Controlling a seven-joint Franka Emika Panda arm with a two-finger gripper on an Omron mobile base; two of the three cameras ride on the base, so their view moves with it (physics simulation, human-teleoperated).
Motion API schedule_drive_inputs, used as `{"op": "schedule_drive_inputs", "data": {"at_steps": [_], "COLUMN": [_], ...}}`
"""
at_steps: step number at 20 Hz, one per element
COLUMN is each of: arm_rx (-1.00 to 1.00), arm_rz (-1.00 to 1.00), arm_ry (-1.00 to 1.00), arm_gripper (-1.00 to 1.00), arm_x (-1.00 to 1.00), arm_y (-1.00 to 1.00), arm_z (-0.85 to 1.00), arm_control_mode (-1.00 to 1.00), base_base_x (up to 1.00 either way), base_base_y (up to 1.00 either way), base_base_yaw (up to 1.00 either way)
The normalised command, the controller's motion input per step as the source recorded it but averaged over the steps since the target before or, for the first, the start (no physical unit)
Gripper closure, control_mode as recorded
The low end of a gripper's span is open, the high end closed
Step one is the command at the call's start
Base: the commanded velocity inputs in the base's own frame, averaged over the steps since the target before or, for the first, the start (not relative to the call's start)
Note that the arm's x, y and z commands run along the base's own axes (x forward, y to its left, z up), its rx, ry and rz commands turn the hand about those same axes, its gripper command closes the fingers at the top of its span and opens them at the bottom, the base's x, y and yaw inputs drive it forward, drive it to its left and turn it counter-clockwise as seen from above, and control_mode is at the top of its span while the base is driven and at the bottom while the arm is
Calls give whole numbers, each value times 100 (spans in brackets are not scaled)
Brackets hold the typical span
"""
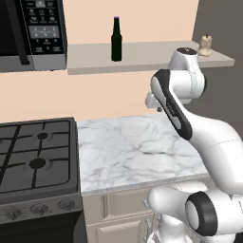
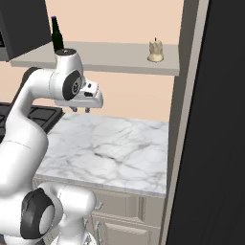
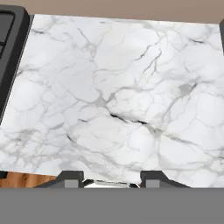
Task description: Get the candle and the beer from the cabinet and move them to the dining counter.
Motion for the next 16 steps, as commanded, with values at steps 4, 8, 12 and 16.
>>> {"op": "schedule_drive_inputs", "data": {"at_steps": [4,8,12,16], "arm_rx": [0,-3,-7,-1], "arm_rz": [0,7,10,5], "arm_ry": [-13,-44,-44,-39], "arm_gripper": [-100,-100,-100,-100], "arm_x": [-41,-88,-75,-20], "arm_y": [4,7,14,41], "arm_z": [-1,1,20,49], "arm_control_mode": [-100,-100,-100,-100], "base_base_x": [0,0,0,0], "base_base_y": [0,0,0,0], "base_base_yaw": [0,0,0,0]}}
